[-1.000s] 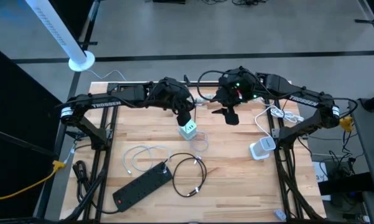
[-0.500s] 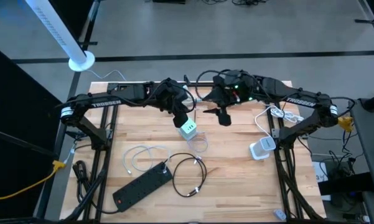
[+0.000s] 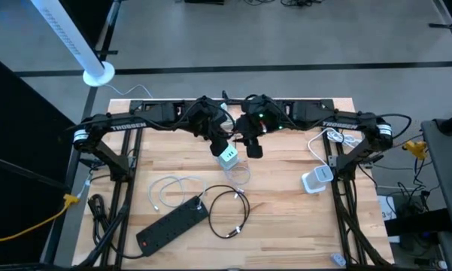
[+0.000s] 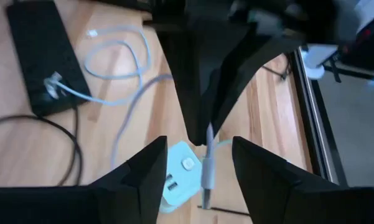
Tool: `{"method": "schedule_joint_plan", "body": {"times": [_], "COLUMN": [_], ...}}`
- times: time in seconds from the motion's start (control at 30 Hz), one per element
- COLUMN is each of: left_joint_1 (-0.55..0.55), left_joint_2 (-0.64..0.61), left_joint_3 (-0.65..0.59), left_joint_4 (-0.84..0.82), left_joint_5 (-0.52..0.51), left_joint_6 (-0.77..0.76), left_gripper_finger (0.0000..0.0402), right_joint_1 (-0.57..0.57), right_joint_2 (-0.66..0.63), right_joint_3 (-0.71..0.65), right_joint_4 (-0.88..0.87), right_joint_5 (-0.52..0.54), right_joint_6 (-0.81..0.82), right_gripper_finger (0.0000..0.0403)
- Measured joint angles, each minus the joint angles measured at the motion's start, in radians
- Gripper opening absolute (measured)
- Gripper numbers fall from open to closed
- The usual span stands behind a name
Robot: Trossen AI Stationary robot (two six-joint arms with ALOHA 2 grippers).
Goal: Insert USB
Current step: Insert the purple charger cable into the light green outlet extension
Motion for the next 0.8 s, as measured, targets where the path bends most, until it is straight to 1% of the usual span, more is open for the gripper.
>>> {"method": "schedule_joint_plan", "body": {"times": [0.17, 0.47, 0.6, 0.8], "left_joint_1": [-0.004, -0.004, -0.004, -0.006], "left_joint_2": [0.0, 0.001, 0.001, 0.001], "left_joint_3": [-0.002, -0.043, -0.045, -0.048], "left_joint_4": [0.012, 0.052, 0.063, 0.077], "left_joint_5": [0.015, 0.019, 0.025, 0.049], "left_joint_6": [0.0, -0.005, -0.005, -0.004], "left_gripper_finger": [0.0, 0.0, 0.0, 0.0], "right_joint_1": [0.001, 0.004, 0.004, 0.004], "right_joint_2": [0.01, 0.009, 0.01, 0.01], "right_joint_3": [0.0, 0.0, 0.0, 0.0], "right_joint_4": [0.006, 0.004, -0.039, -0.042], "right_joint_5": [0.001, 0.001, 0.005, 0.019], "right_joint_6": [0.001, 0.01, -0.034, -0.091], "right_gripper_finger": [0.0121, 0.0075, 0.0057, 0.0039]}}
